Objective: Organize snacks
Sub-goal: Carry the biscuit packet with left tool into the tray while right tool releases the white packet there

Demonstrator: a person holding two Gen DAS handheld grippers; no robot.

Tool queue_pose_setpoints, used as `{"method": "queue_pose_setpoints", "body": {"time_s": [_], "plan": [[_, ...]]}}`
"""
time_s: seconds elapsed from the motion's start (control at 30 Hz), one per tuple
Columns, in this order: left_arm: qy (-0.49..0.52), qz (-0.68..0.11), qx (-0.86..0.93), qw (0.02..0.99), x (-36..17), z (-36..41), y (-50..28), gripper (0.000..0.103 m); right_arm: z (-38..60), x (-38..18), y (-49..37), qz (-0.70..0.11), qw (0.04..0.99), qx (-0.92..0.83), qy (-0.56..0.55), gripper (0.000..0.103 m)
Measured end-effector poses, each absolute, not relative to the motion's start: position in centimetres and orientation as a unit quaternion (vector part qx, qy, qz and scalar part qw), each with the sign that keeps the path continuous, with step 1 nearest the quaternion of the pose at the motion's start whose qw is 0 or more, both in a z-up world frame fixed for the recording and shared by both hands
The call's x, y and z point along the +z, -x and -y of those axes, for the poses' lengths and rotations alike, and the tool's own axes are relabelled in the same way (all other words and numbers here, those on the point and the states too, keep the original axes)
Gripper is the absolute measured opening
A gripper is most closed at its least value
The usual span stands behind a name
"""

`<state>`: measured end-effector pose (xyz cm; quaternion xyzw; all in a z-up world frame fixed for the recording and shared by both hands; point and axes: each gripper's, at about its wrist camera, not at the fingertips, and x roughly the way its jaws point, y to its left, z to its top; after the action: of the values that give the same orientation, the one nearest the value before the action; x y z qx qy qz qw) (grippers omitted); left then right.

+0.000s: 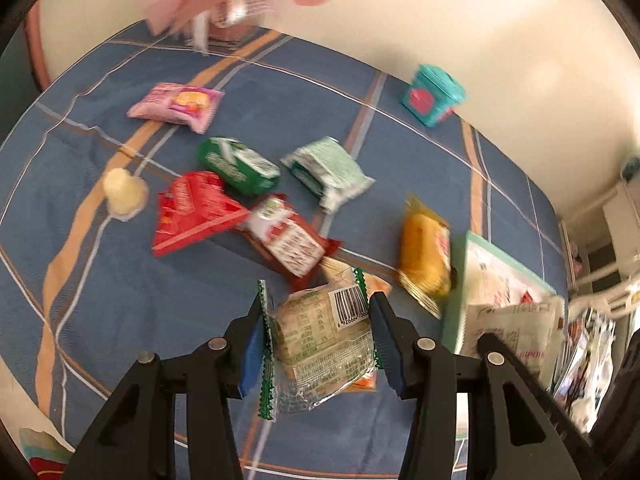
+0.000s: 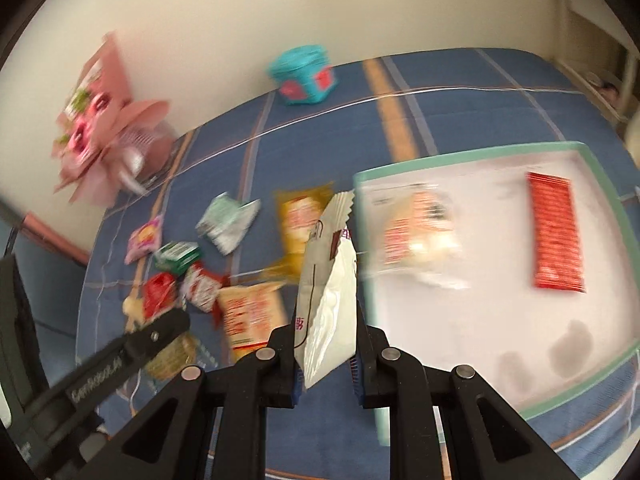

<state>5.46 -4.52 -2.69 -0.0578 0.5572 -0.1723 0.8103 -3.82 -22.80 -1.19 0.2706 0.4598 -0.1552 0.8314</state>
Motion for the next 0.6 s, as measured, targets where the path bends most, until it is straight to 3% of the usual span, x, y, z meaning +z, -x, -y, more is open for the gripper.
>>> {"method": "queue_pose_setpoints", "body": {"time_s": [0.6], "plan": [[-0.065, -0.535, -0.305, 0.785, -2.7, 16.8, 2.0, 0.051, 33.4, -1.9, 11.8, -0.43, 0.796, -0.257, -0.341, 0.02]]}}
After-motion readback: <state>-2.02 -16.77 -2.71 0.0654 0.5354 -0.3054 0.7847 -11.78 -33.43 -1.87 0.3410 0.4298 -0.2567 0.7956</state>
